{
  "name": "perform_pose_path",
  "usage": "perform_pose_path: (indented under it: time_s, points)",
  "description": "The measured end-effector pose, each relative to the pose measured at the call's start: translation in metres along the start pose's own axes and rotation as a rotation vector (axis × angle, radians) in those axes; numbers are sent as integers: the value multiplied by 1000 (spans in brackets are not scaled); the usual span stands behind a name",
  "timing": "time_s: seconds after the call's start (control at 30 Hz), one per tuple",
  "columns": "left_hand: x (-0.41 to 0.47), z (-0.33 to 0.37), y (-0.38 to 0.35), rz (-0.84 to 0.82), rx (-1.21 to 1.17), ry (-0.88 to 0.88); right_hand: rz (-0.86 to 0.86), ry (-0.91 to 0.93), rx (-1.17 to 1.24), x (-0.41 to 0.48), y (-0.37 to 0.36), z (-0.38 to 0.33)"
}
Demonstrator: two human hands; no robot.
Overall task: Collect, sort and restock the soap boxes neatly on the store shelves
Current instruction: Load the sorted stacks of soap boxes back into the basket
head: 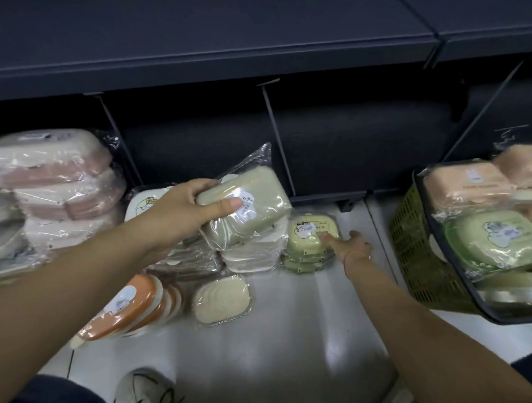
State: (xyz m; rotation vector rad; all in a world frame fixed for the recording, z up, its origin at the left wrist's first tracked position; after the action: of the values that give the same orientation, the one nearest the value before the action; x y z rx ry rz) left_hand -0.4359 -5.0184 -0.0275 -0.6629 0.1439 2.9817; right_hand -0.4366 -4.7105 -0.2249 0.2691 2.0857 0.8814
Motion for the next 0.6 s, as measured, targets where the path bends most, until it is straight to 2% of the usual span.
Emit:
perform_pose_path:
  time_s: [0.07,0.13,0.2,0.27,0.33,0.4,0.5,0.53,0.6]
  points:
    - [-3,-1,-8,-27,-22,4,101,99,120,-22,23,-16]
    - [-6,-3,-18,-47,-46,17,98,268,393,-55,45,-37]
    - [-11,-6,-30,-81,-43,30,-139,438,596,-99,53,-60]
    - [-16,-8,-41,-110,-29,40,-417,574,558,-142,47,-81]
    - [-22,-6,-49,-124,15,24,-482,637,488,-155,39,-84]
    - [-22,-2,-46,-91,209,-74,-510,575,553,-146,36,-66]
    - [-17,1,-24,77,798,-285,-665,376,558,-121,15,-8]
    - [-14,-5,-15,111,950,-286,-708,291,494,-115,3,16]
    - [-9,-25,0,115,1151,-175,-708,107,383,-98,-29,61]
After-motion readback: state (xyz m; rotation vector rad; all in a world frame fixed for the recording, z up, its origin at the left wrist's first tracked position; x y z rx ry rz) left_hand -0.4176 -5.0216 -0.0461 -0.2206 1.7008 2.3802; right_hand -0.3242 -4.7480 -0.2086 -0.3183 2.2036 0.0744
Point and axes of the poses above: each hand's wrist, its own x-axis towards the middle knuckle, its own y-axis out of the back of the hand, z = x × y, the point moved 7 cm from there along x, towards the middle knuckle, and after that the axes turned 13 degrees about -x, right-handed, at the moved point
